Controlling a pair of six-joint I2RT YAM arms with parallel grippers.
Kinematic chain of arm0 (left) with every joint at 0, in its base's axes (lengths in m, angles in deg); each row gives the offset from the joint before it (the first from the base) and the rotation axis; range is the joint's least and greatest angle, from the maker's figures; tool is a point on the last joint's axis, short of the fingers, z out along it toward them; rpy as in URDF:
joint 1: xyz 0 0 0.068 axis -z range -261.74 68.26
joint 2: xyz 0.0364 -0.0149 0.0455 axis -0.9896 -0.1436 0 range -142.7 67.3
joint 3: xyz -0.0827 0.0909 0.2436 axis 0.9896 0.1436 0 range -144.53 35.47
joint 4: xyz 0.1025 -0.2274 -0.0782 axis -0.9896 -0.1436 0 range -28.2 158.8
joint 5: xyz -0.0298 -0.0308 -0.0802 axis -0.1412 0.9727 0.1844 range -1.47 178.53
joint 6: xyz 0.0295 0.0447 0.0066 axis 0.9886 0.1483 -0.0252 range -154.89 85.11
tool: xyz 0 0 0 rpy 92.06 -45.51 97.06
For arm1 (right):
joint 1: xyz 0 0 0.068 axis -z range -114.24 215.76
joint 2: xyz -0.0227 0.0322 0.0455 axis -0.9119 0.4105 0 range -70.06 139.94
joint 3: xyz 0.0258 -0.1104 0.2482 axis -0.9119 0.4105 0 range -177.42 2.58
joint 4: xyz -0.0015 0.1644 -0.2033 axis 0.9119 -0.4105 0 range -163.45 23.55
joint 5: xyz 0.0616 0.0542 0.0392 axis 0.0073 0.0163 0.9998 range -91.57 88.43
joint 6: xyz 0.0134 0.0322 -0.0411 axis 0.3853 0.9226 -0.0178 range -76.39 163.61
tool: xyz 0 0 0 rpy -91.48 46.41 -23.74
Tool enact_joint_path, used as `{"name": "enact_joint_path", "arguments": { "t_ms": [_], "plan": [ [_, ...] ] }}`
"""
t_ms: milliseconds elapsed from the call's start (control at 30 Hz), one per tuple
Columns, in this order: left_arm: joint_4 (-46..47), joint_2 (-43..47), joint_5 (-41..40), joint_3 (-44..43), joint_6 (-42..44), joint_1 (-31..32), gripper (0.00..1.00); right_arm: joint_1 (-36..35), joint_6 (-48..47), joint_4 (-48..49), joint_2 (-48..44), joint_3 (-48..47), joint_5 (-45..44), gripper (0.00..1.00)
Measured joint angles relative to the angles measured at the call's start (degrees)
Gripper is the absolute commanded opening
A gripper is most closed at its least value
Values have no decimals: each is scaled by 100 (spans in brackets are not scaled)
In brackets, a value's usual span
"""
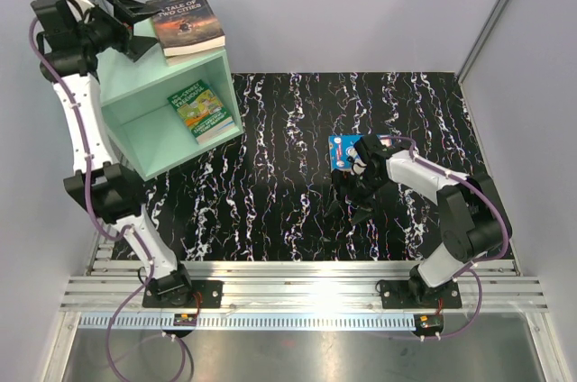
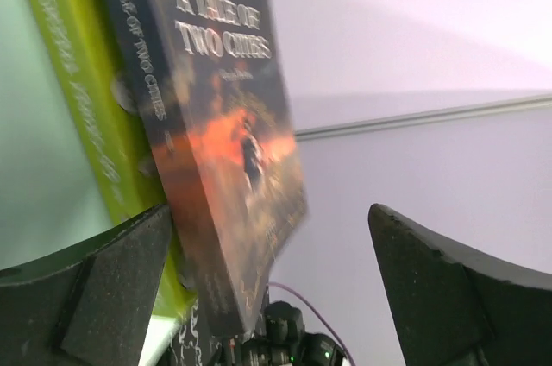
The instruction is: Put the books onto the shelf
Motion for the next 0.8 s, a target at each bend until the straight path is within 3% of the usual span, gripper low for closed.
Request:
{"name": "enact_joint_path", "arguments": {
  "t_ms": [467, 600, 800],
  "plan": [
    [-938, 966, -857, 640, 568, -356, 99, 0, 9, -129, -44, -79, -17, 98],
    [-1165, 1491, -1088, 1093, 774, -345, 99, 35, 96, -382, -153, -756, -264, 100],
    [-1021, 3025, -1266, 2732, 970, -229, 99, 660, 337, -645, 33, -2599, -754, 100]
  ]
}}
